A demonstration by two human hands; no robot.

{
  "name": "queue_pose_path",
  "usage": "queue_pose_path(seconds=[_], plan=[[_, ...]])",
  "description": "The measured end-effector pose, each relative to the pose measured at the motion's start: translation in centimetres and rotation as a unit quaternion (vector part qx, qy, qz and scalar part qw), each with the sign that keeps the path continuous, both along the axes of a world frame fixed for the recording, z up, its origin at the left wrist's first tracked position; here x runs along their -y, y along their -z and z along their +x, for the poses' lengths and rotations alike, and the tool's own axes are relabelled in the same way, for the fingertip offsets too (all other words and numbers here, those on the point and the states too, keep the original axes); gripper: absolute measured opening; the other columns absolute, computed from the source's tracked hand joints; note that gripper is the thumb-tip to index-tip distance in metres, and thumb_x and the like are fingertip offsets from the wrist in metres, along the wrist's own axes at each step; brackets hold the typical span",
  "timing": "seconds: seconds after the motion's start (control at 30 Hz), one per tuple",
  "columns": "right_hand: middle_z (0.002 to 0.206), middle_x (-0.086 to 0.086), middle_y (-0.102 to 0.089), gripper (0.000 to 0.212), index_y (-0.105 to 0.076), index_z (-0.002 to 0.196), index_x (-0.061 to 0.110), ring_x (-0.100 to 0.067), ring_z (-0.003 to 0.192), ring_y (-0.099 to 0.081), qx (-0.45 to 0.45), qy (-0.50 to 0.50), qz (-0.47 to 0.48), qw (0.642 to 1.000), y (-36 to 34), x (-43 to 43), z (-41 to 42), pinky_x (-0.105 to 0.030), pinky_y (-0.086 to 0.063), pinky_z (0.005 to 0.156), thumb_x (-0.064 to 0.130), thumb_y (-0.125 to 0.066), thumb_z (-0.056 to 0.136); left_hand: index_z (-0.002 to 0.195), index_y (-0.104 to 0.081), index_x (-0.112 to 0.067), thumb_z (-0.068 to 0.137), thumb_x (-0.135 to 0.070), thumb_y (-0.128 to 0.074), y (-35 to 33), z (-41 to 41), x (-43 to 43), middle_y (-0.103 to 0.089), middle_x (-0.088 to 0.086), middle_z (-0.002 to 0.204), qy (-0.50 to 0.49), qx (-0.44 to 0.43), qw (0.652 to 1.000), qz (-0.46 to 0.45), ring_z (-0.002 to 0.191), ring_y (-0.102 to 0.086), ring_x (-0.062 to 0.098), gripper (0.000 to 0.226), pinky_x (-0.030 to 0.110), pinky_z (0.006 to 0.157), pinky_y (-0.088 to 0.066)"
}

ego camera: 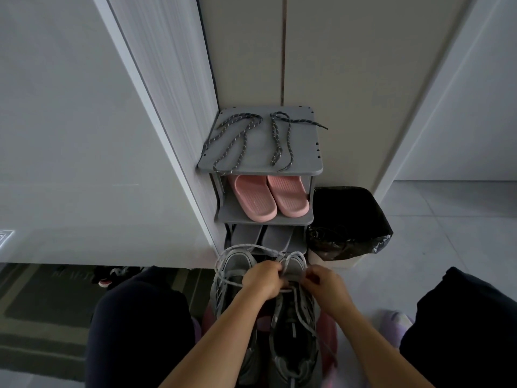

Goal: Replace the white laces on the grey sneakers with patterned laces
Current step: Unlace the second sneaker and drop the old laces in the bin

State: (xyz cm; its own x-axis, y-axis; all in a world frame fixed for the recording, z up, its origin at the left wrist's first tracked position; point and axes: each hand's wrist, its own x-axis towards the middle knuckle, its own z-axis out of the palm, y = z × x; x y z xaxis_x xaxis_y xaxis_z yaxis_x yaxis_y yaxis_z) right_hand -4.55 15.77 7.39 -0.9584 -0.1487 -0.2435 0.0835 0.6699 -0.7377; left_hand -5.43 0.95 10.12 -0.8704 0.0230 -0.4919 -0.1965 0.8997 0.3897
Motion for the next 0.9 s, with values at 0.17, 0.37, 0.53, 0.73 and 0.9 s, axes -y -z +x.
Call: queue_pose_path(seconds=[0.17,0.37,0.53,0.73,0.9], plan=[[0.069,-0.003,-0.061,0.013,-0.058,0.077,0.017,-0.014,0.059,-0.055,-0.076,0.144,-0.119,0.979,-3.9,-1.8,-2.7,-0.015,-0.043,0.057,0.011,-0.06,0.088,0.124,-0.057,-0.025,0.091,-0.03,-0.056,0.1,-0.1,0.4,-0.061,0.002,0.125,-0.027,0.02,0.999,0.04,0.114,-0.057,0.021,0.033,0.034,0.096,-0.046],[0.077,-0.003,-0.061,0.016,-0.061,0.093,0.005,-0.012,0.065,-0.052,0.083,0.066,-0.098,0.99,-1.9,-2.7,-2.1,-0.023,-0.042,0.061,0.017,-0.066,0.084,0.117,-0.064,-0.016,0.085,-0.026,-0.066,1.4,1.2,-0.3,-0.067,0.004,0.113,-0.194,-0.023,0.961,0.196,0.107,-0.061,0.019,0.034,0.025,0.093,-0.046],[0.068,-0.002,-0.057,0.028,-0.06,0.077,0.01,-0.019,0.068,-0.056,0.14,0.139,-0.118,0.973,3.2,-0.8,-0.1,-0.041,-0.052,0.071,0.036,-0.071,0.076,0.118,-0.062,-0.006,0.082,-0.016,-0.07,2.3,2.4,-1.8,-0.064,0.011,0.119,-0.323,-0.06,0.897,0.297,0.105,-0.062,0.017,0.038,0.019,0.089,-0.045],[0.067,0.002,-0.059,0.013,-0.057,0.075,0.013,-0.015,0.064,-0.056,-0.004,0.143,-0.12,0.982,1.4,0.6,0.1,-0.028,-0.045,0.062,0.012,-0.059,0.088,0.12,-0.061,-0.012,0.087,-0.033,-0.062,2.2,2.3,-1.8,-0.054,0.006,0.124,-0.24,-0.091,0.949,0.181,0.107,-0.058,0.017,0.039,0.019,0.089,-0.042],[0.066,-0.005,-0.054,0.007,-0.055,0.089,0.005,-0.015,0.057,-0.051,-0.067,0.309,-0.287,0.904,-2.6,-1.4,-2.6,-0.018,-0.046,0.053,0.01,-0.052,0.093,0.118,-0.062,-0.017,0.095,-0.042,-0.043,1.2,2.1,-1.8,-0.052,0.011,0.12,-0.15,-0.088,0.982,0.069,0.109,-0.055,0.028,0.039,0.033,0.092,-0.043]])
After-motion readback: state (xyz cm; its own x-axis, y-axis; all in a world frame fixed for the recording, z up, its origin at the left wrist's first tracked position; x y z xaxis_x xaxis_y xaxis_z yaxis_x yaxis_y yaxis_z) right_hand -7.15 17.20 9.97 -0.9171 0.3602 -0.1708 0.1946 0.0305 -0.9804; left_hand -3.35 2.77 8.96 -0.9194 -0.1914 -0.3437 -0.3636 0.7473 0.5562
